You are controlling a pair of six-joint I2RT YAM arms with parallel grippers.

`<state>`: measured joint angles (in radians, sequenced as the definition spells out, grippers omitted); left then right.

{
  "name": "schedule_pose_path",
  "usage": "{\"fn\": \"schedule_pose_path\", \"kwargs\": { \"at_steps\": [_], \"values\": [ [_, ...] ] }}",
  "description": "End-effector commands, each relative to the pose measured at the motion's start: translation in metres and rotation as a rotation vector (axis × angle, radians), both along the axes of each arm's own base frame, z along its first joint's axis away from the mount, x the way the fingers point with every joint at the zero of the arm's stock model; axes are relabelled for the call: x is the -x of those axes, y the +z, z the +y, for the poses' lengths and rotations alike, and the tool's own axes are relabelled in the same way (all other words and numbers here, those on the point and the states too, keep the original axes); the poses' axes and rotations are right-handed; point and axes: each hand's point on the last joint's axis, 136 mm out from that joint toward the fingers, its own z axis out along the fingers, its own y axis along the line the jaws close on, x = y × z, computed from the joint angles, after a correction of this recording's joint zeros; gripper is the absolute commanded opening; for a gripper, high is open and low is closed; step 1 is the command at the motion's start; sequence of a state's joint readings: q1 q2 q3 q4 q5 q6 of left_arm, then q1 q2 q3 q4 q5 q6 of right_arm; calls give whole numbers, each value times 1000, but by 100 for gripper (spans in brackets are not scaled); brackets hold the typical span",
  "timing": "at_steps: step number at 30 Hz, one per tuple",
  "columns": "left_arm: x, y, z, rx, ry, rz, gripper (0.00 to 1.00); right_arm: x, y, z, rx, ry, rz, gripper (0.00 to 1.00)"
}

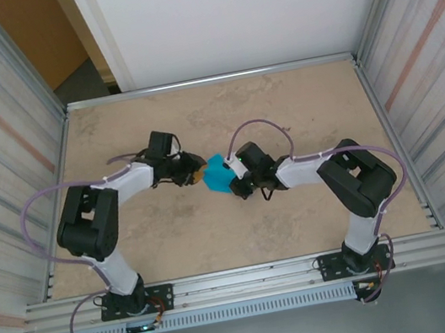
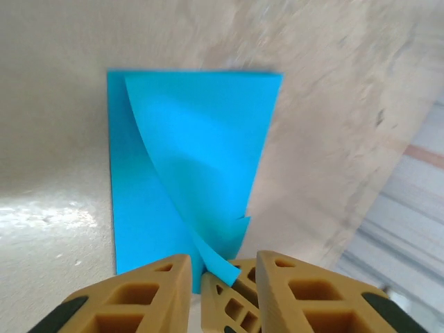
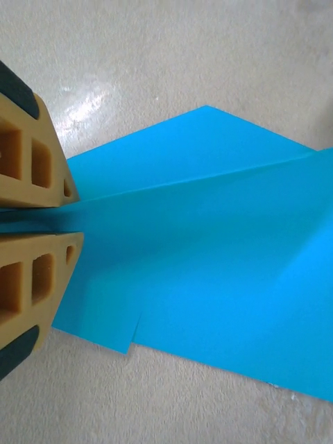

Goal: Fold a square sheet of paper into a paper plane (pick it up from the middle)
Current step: Fourth fold the wing at the center of the table.

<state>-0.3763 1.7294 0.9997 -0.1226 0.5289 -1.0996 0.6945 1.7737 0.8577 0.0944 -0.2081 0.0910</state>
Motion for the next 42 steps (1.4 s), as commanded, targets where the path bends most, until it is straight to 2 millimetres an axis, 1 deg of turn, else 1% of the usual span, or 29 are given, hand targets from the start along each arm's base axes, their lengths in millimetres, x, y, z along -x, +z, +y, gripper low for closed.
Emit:
{"fn": "schedule_pose_path", "kwargs": {
  "at_steps": [1,4,8,10,14,17,23,26,42],
  "values": [
    [0,20,12,-3,3,-76,33,11,3,9,-127,12,117,13],
    [2,22,15,8,8,-111,34,11,7,10,-194,5,173,12],
    [7,19,9,70,5,-144,34,9,11,10,-268,-13,241,12],
    [10,17,1,91,-13,-156,36,9,11,10,-295,-17,272,12],
    [19,6,-17,86,-74,-154,40,10,8,9,-331,-34,317,11],
    [23,-2,-26,68,-109,-153,42,10,6,6,-345,-41,338,12],
    [22,-15,-38,64,-168,-143,47,11,1,4,-356,-53,374,12],
    [22,-17,-44,61,-197,-144,50,10,0,3,-363,-62,387,12],
    [20,-31,-57,-1,-287,-143,52,4,-4,-3,-431,-104,477,11]
  ]
}}
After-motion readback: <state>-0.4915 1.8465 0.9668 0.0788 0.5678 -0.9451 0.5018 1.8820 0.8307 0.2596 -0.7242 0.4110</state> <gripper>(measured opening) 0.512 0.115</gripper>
